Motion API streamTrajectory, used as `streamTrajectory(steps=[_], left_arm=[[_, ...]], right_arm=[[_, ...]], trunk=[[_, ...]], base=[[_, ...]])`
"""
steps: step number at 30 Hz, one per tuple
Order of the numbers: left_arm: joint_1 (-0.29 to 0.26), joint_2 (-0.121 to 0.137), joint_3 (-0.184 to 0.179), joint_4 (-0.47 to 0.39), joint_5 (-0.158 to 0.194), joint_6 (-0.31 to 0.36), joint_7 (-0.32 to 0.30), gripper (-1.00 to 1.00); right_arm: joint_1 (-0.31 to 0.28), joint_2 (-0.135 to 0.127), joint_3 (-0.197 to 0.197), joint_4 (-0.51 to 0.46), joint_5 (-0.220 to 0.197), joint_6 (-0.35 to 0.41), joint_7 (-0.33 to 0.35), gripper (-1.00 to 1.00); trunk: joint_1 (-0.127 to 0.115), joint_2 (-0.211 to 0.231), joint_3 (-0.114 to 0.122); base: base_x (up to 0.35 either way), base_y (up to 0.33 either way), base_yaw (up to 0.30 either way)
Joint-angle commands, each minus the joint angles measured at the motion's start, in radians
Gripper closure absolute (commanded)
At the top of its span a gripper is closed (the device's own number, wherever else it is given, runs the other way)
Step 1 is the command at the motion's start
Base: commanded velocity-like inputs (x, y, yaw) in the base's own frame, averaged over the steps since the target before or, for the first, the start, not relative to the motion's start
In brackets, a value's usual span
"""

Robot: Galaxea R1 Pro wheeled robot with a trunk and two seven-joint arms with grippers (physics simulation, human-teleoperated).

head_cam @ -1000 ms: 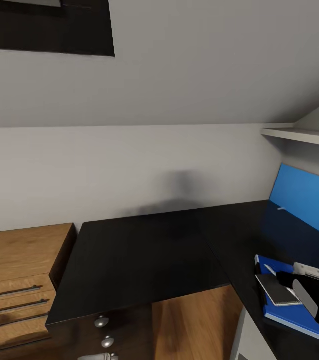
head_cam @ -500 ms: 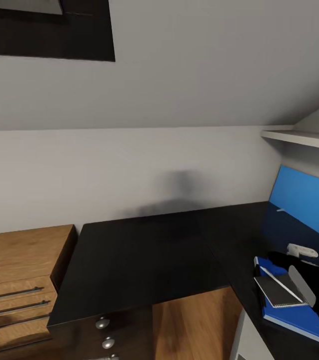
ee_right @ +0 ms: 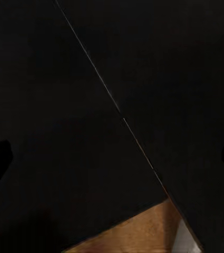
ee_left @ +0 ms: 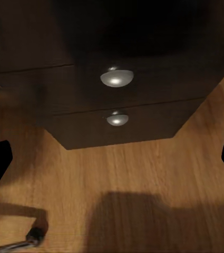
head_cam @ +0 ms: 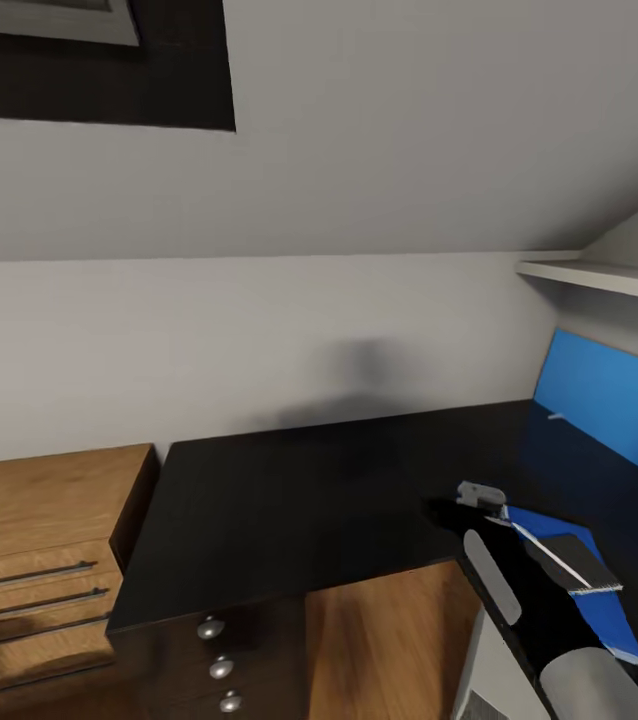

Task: In the bedroom, organize the workspace by keeping the computer under the desk, ensuring the monitor is on the desk, placing the keyboard on the desk next to the monitor, placing the mouse on the desk next to the keyboard, moving the folder from the swivel chair onto the desk next to the mouse, stacking the notebook on top of the folder with the pen on top of the notebook, and positioning the swivel chair next to the desk.

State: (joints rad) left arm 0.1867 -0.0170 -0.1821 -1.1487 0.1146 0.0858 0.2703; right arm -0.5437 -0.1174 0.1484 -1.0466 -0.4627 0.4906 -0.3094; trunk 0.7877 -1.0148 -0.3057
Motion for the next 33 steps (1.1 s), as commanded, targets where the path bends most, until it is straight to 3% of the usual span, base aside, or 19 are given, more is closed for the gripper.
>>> streamTrajectory(steps=[1,2,3,5,6,12,16,22,28,33], left_arm=[[0.000,0.001,-0.002,0.007,0.010,0.004,0.007,-1.00],[-0.001,0.002,-0.001,0.061,0.012,0.008,0.012,-1.00],[-0.011,0.006,0.008,0.145,0.014,0.009,0.015,-1.00],[-0.027,0.006,0.015,0.174,0.015,0.009,0.015,-1.00],[-0.066,0.007,0.035,0.241,0.017,0.009,0.016,-1.00],[-0.132,0.008,0.063,0.338,0.017,0.008,0.015,-1.00],[-0.158,0.009,0.101,0.368,0.017,0.008,0.013,-1.00],[-0.165,0.004,0.117,0.381,0.017,0.008,0.005,-1.00],[-0.165,0.005,0.119,0.415,0.017,0.006,0.003,-1.00],[-0.165,0.006,0.121,0.473,0.017,-0.003,0.002,-1.00]], right_arm=[[-0.001,0.018,0.016,-0.002,-0.009,0.000,-0.044,-1.00],[-0.001,0.117,0.161,0.010,-0.008,-0.050,-0.223,-1.00],[-0.001,0.145,0.293,0.045,-0.009,-0.129,-0.275,-1.00],[-0.001,0.147,0.310,0.048,-0.010,-0.135,-0.284,-1.00],[0.022,0.147,0.359,0.051,-0.008,-0.201,-0.303,-1.00],[0.070,0.146,0.402,0.051,-0.008,-0.242,-0.373,-1.00],[0.149,0.143,0.421,0.104,-0.008,-0.353,-0.386,-1.00],[0.196,0.142,0.427,0.361,0.014,-0.589,-0.384,-1.00],[0.200,0.147,0.437,0.513,0.033,-0.725,-0.382,-1.00],[0.201,0.171,0.469,0.659,0.039,-0.871,-0.373,-1.00]], trunk=[[0.000,-0.001,-0.001],[0.000,-0.001,-0.001],[0.000,-0.001,-0.001],[0.000,-0.001,-0.001],[0.000,-0.001,-0.001],[0.000,-0.001,-0.001],[0.000,-0.001,-0.001],[0.000,-0.001,-0.001],[0.000,-0.001,-0.001],[0.000,-0.001,-0.001]], base=[[-0.327,0.000,0.000],[-0.335,-0.052,0.084],[-0.336,-0.111,0.263],[-0.336,-0.117,0.271],[-0.336,-0.126,0.280],[-0.336,-0.127,0.280],[-0.336,-0.128,0.281],[-0.336,-0.128,0.281],[-0.335,-0.128,0.281],[-0.335,-0.124,0.281]])
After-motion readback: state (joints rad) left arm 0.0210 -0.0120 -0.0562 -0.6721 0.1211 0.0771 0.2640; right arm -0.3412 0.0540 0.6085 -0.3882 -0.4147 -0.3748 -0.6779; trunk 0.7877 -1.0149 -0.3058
